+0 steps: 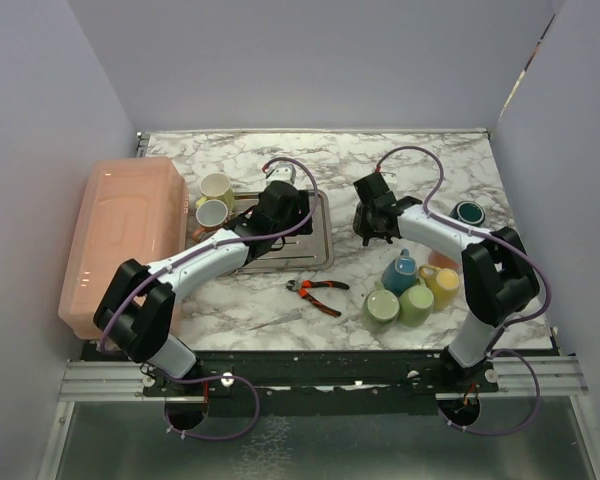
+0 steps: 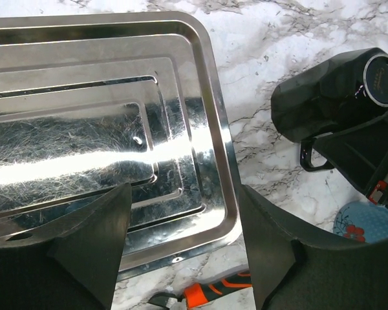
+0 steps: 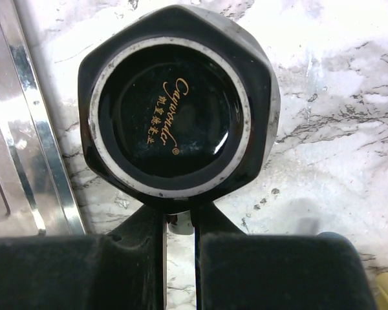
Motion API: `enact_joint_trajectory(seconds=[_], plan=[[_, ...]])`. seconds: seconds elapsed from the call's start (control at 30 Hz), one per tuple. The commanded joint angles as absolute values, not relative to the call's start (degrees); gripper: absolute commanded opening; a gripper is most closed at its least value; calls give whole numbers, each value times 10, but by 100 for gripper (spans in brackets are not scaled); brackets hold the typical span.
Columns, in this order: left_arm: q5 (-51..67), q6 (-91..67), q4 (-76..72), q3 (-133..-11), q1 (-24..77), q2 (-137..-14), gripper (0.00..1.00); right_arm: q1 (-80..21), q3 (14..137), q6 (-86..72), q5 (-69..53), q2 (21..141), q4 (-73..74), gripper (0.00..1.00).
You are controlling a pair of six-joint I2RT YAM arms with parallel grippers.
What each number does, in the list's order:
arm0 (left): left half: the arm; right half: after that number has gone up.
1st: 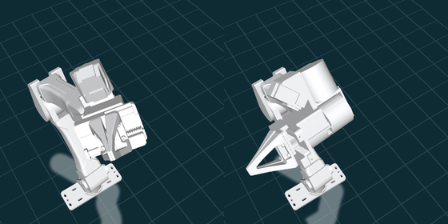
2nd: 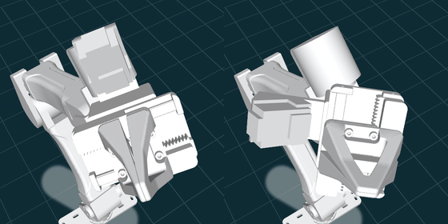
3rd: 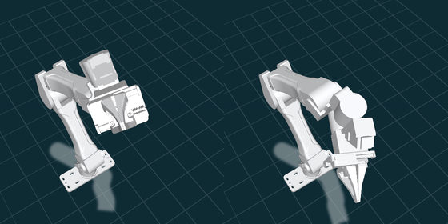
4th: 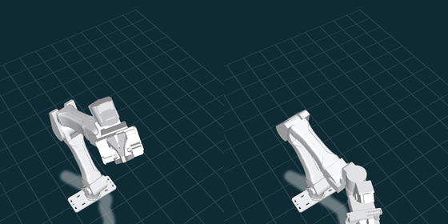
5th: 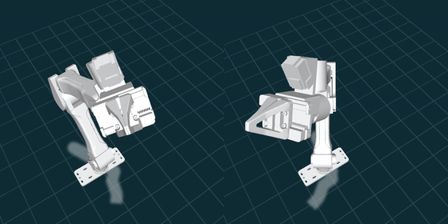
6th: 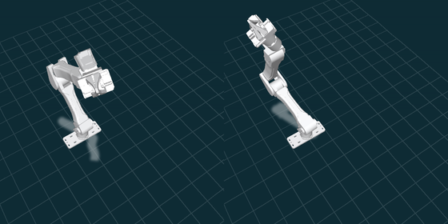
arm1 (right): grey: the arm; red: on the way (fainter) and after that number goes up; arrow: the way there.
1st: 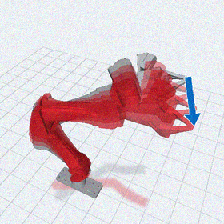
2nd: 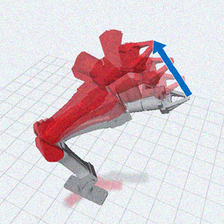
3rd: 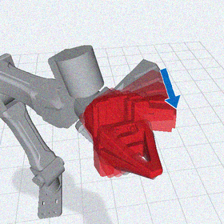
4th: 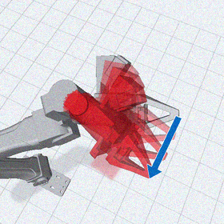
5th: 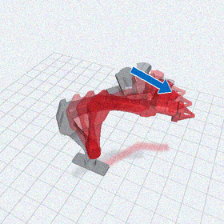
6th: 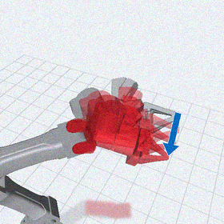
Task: Turn the mug right side up
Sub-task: Turn over the cup at the center of the board.
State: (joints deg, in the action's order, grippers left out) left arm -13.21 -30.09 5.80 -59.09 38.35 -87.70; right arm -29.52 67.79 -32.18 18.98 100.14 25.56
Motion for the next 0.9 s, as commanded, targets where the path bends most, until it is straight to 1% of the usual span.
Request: enact_joint_trajectory(seconds=[0.0,0.07,0.13,0.27,0.3,0.47,0.57,0.7,0.77,0.87], plan=[[-116,-316,61,-577,379,-844,69,-299,645,-248,191,950,174,1],[-113,-321,60,-572,380,-837,70,-303,632,-220,190,929,150,1],[-109,-328,60,-567,379,-824,74,-307,617,-196,183,900,125,1],[-96,-342,59,-555,379,-799,97,-310,580,-167,134,821,66,1],[-91,-344,58,-553,378,-791,99,-310,569,-164,117,799,48,1],[-55,-354,51,-548,379,-751,99,-310,530,-186,40,693,-19,1],[-12,-367,34,-546,378,-723,99,-309,511,-216,5,624,-58,1],[131,-381,-63,-531,381,-697,99,-309,495,-259,-42,555,-104,1],[179,-401,-104,-528,384,-694,99,-310,492,-281,-63,529,-123,1],[217,-437,-152,-528,392,-693,99,-309,479,-311,-108,497,-167,1]])
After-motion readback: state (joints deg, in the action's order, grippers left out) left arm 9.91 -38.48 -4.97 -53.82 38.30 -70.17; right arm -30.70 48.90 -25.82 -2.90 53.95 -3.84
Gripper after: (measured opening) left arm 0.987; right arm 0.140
